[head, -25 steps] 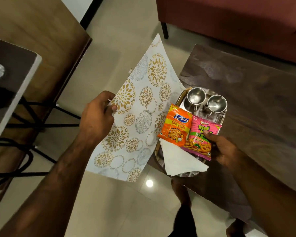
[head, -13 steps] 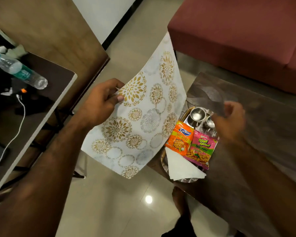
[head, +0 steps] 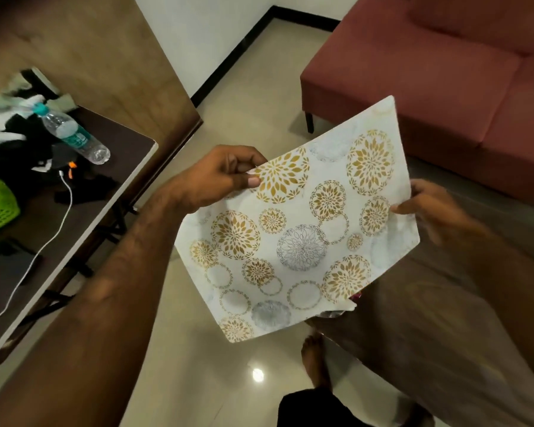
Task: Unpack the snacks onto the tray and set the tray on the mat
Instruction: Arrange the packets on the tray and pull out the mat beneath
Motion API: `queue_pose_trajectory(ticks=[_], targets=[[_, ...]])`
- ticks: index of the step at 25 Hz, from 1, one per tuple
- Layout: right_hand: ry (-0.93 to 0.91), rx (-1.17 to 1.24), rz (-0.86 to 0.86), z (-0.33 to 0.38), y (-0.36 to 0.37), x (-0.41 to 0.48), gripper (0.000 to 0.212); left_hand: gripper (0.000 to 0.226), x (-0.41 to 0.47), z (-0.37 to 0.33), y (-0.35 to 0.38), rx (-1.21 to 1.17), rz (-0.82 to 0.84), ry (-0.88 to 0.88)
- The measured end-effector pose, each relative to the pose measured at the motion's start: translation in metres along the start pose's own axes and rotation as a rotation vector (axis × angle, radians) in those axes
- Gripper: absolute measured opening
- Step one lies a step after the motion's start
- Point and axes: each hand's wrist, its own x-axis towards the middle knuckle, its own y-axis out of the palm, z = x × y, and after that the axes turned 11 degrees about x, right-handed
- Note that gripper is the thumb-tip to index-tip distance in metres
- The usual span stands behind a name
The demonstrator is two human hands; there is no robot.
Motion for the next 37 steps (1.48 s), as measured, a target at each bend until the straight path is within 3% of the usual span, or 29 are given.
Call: queue_pose_trajectory(ticks=[4,11,14,17,20,24,26,31,37], targets=[[0.020,0.036,-0.097,-0.019,-0.036,-0.032,0.023,0.016,0.008,-0.004,0.011,0.116,-0.014,-0.070],[0.059,0.132,-0.342,-0.051,-0.131,-0.091,0.019,0.006,0.024,-0.010,0.042,0.464,0.379,-0.314],[0.123,0.198,-0.401,-0.084,-0.189,-0.125,0.021,0.021,0.036,-0.021,0.079,0.481,0.466,-0.326],[0.169,0.314,-0.447,-0.117,-0.249,-0.156,0.025,0.019,0.054,-0.039,0.144,0.498,0.501,-0.297],[0.195,0.446,-0.531,-0.156,-0.317,-0.180,0.022,0.010,0.080,-0.065,0.218,0.355,0.447,-0.332],[0.196,0.575,-0.618,-0.213,-0.421,-0.192,0.023,0.015,0.113,-0.121,0.340,0.270,0.351,-0.322],[0.227,0.561,-0.664,-0.238,-0.459,-0.189,0.030,0.014,0.123,-0.145,0.395,0.332,0.387,-0.231],[0.320,0.533,-0.777,-0.308,-0.527,-0.175,0.031,0.020,0.147,-0.170,0.527,0.640,0.716,-0.065],[0.350,0.425,-0.945,-0.365,-0.596,-0.144,0.030,0.042,0.177,-0.148,0.629,0.804,0.726,-0.110]])
